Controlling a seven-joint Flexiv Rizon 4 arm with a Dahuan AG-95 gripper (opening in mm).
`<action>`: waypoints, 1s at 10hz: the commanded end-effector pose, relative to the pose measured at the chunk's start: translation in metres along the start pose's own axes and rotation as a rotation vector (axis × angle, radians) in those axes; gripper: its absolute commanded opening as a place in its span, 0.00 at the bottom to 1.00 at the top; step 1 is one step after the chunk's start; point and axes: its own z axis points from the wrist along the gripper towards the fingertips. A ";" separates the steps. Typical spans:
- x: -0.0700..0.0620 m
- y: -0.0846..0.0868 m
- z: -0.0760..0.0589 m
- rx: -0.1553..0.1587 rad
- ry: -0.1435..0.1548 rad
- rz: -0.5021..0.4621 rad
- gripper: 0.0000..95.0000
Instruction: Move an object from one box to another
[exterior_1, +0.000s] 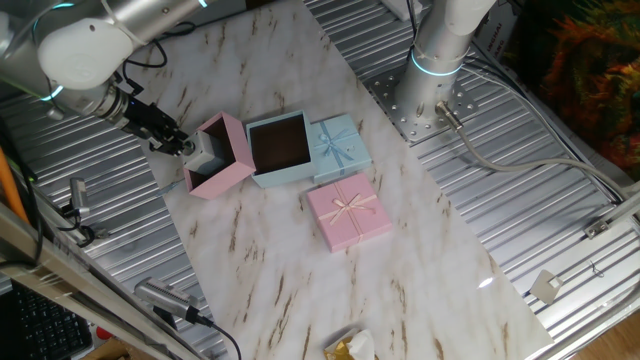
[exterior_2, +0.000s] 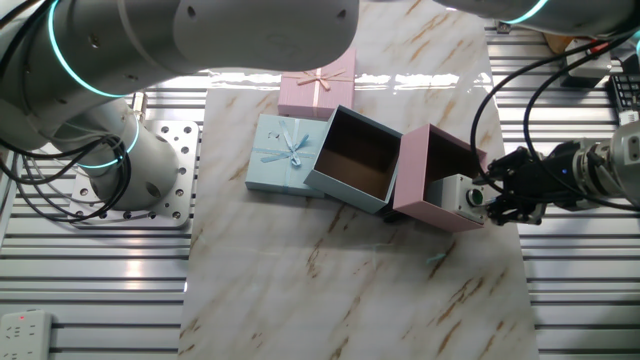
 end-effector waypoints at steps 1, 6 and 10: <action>0.000 0.000 0.001 0.000 -0.002 0.000 0.40; -0.002 0.003 0.002 0.003 0.000 0.005 0.40; -0.002 0.002 0.003 0.005 0.002 0.004 0.40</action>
